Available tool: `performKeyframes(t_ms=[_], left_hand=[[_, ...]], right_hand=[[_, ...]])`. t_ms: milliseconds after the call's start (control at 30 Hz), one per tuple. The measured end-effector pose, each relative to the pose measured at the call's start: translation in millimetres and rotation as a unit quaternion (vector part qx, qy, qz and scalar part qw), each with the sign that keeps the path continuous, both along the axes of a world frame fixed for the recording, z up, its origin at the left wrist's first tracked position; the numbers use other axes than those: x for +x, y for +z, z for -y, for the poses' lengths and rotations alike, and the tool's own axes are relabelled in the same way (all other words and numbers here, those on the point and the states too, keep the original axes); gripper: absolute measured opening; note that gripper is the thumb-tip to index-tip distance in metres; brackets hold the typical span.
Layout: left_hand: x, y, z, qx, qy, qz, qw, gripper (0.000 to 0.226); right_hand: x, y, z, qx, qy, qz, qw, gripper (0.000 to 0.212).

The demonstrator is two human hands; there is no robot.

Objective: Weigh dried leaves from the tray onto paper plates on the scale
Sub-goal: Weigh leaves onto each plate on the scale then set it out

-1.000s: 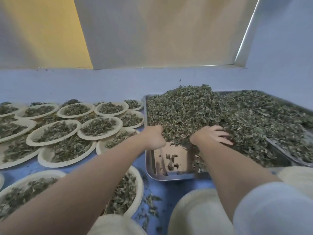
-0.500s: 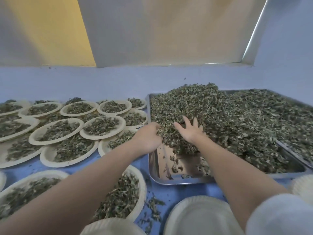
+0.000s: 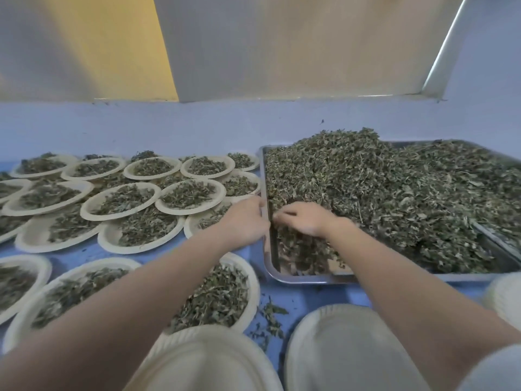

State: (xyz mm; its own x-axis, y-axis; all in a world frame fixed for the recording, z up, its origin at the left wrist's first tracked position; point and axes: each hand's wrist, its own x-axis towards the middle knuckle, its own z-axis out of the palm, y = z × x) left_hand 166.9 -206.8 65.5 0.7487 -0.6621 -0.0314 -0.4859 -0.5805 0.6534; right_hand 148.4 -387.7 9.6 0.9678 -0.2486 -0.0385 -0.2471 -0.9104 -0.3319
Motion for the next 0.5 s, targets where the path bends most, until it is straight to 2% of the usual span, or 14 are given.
performKeyframes(t_ms=[67, 133, 200, 367, 500], left_hand=[[-3.6, 4.5, -3.8, 0.004, 0.002, 0.0, 1.0, 0.046], [-7.7, 9.0, -7.4, 0.004, -0.001, 0.004, 1.0, 0.047], [-12.7, 12.4, -11.6, -0.007, 0.001, 0.004, 1.0, 0.048], [-24.4, 14.8, -20.8, -0.013, 0.001, -0.001, 1.0, 0.052], [-31.9, 13.6, -22.2, -0.012, -0.012, 0.003, 1.0, 0.049]], right_hand=[[-14.6, 10.8, 1.9, 0.041, -0.032, 0.001, 0.999, 0.057], [-27.8, 11.5, -4.0, 0.049, -0.074, -0.06, 0.994, 0.078], [-35.4, 1.1, -18.9, 0.033, -0.071, -0.118, 0.99, 0.085], [-41.6, -14.7, -42.0, -0.063, -0.066, -0.065, 0.994, 0.065], [-45.9, -6.4, -48.2, -0.1, -0.055, -0.09, 0.989, 0.057]])
